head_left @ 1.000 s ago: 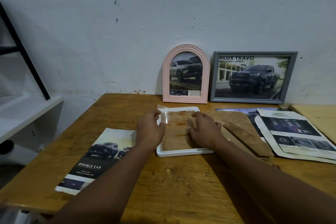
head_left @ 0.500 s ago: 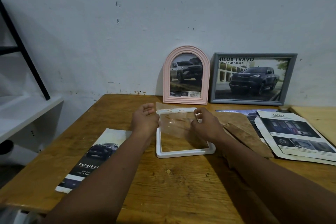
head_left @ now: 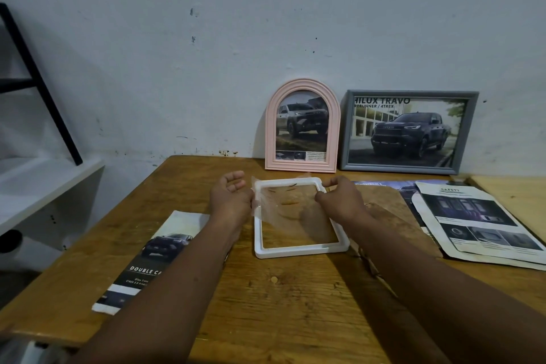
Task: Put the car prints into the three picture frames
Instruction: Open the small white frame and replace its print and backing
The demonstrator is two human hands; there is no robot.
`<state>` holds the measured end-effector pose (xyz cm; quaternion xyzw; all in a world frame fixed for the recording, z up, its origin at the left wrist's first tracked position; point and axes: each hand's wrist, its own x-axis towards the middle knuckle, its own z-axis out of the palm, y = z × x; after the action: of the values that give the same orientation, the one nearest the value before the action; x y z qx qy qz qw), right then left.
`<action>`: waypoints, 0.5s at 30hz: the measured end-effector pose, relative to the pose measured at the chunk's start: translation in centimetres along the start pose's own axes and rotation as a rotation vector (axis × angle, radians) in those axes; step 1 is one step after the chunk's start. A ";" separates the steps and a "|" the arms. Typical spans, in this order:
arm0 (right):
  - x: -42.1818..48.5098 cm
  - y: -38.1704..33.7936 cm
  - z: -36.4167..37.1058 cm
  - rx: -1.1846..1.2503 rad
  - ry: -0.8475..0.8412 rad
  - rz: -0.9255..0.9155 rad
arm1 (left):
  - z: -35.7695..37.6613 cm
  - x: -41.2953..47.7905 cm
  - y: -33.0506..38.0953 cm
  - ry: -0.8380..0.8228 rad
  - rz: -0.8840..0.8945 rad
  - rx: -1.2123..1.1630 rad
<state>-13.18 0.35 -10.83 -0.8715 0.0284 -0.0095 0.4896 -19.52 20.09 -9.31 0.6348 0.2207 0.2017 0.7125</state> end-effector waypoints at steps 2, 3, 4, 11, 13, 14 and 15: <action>0.0 0.0 -0.2 0.031 0.025 -0.002 | -0.1 -0.1 -0.5 -0.031 0.020 0.087; 0.0 0.0 -0.4 0.030 0.032 -0.015 | -0.1 -0.2 -0.7 -0.040 0.027 0.128; 0.1 0.0 -0.6 0.015 0.034 -0.026 | -0.1 -0.2 -1.0 -0.049 0.049 0.186; 0.0 1.1 -0.8 -0.191 -0.014 -0.097 | 0.0 -0.8 -2.6 -0.151 0.318 0.726; -0.3 1.2 -0.7 -0.308 -0.007 -0.153 | -0.1 -0.9 -2.6 -0.143 0.369 0.826; -0.5 1.1 -0.7 -0.381 -0.003 -0.183 | -0.1 -1.0 -2.7 -0.145 0.388 0.867; -0.8 1.1 -0.6 -0.448 0.002 -0.217 | -0.1 -1.1 -2.8 -0.152 0.402 0.904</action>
<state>-14.04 -0.68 -11.41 -0.9562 -0.0635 -0.0563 0.2802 -20.40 19.24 -12.00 0.9230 0.1069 0.1725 0.3270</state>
